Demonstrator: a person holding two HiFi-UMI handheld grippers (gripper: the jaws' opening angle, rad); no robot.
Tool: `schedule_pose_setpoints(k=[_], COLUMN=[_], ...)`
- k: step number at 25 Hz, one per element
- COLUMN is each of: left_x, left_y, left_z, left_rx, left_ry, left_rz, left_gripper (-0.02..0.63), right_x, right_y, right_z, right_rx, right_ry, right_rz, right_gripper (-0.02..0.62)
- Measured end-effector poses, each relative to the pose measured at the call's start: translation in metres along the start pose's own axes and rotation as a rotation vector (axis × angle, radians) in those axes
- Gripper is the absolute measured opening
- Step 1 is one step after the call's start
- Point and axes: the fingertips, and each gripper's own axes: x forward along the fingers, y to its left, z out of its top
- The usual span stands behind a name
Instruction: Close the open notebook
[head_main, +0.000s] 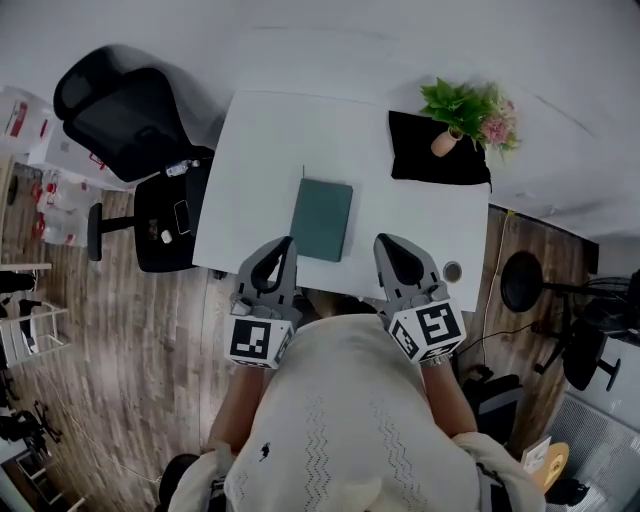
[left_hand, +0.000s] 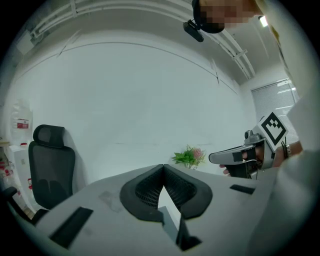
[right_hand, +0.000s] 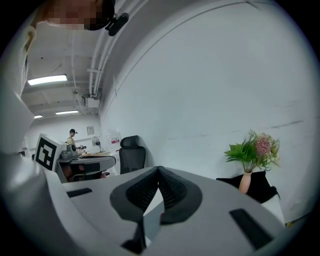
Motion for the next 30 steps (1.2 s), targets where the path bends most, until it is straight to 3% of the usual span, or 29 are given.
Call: schedule_pose_setpoints(k=[14,22,30], left_x=[-0.029,-0.044,-0.044], left_y=[-0.019,-0.019,-0.027], left_z=[0.034,0.034,0.030], left_rx=[0.035,0.059,0.073], left_ry=[-0.118,-0.126,-0.118], left_rz=[0.154,0.244,0.260], left_gripper=[0.012,0.012,0.012], right_x=[-0.028,-0.037,-0.044], right_y=[-0.013,-0.021,-0.017], right_z=[0.038,0.047,0.042], right_rx=[-0.049,-0.074,-0.101], right_ry=[-0.107,-0.121,-0.128], right_rz=[0.069,0.099,0.134], right_gripper=[0.002,0.001,0.000])
